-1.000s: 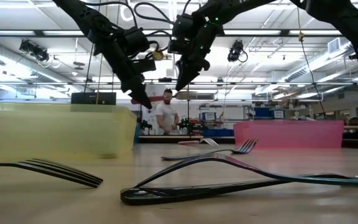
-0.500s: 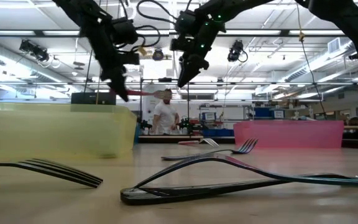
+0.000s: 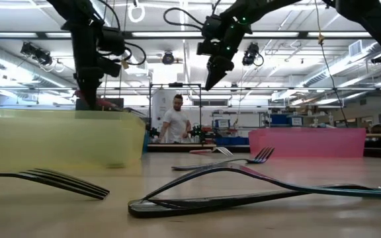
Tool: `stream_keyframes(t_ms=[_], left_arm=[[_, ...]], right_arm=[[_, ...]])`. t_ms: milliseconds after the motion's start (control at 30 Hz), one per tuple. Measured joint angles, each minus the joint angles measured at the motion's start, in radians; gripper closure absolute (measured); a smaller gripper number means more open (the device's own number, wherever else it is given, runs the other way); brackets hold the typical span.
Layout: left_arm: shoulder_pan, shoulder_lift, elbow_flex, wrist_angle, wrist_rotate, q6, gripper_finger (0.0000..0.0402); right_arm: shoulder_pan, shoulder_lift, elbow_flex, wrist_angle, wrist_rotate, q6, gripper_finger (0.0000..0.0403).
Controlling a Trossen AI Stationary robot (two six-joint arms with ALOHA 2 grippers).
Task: Sort silverware by color (type)
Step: Put the top middle pink fork into the blue bin, then put the bottom blue fork into the red bin
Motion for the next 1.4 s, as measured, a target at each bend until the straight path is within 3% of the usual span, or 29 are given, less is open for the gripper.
stream_keyframes(t_ms=[300,633,1200,1400], left_arm=[[0.072,0.042,-0.056,0.046,0.076,-0.045,0.0367],[0.076,0.056,-0.172,0.249,0.073,-0.021,0.0372],[0.076,0.071,-0.175,0.278,0.073,-0.011,0.0292],[0.045,0.072,-0.129,0.271,0.072,-0.075,0.0285]], right_arm=[[-0.035,0.0,0.0,-0.115,-0.047,0.081,0.0323],[-0.017,0.0,0.0,-0.194,-0.056,0.064,0.0323],[-0.006,0.0,0.0,-0.21,-0.055,0.133,0.0321],[0.011,0.0,0.0,-0.261,-0.09,0.192,0.0321]])
